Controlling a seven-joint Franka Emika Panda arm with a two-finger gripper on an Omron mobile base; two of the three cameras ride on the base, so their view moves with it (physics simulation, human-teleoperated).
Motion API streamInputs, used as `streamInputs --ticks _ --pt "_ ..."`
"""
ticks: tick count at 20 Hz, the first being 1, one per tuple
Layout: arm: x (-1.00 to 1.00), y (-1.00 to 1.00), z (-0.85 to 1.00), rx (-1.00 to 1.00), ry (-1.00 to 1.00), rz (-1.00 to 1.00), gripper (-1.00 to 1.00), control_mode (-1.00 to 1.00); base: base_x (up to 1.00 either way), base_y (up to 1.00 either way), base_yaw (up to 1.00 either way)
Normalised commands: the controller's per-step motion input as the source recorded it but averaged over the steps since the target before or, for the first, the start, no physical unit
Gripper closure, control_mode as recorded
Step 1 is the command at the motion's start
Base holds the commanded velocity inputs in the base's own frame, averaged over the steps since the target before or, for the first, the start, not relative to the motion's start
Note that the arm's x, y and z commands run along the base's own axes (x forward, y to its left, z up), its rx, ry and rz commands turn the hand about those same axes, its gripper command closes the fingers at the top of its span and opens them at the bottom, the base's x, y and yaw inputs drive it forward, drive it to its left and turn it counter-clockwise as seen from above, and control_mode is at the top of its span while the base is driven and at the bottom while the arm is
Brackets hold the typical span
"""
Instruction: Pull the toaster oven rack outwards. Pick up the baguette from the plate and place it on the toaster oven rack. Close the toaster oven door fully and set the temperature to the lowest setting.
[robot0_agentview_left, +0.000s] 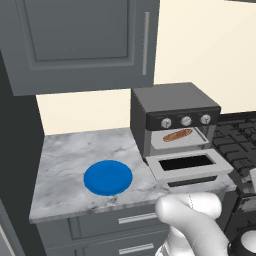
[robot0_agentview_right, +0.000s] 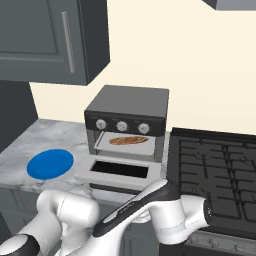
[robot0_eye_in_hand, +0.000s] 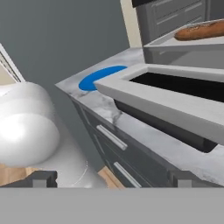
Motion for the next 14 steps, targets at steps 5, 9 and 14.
streamInputs --ticks 5,9,14 --pt "0.19 0.18 -0.01 0.0 0.0 0.0 -1.0 -1.0 0.0 0.0 0.0" --pt "0.24 0.09 -0.03 0.0 0.0 0.0 -1.0 -1.0 0.0 0.0 0.0" --pt "0.16 0.0 -0.03 0.0 0.0 0.0 -1.0 -1.0 0.0 0.0 0.0"
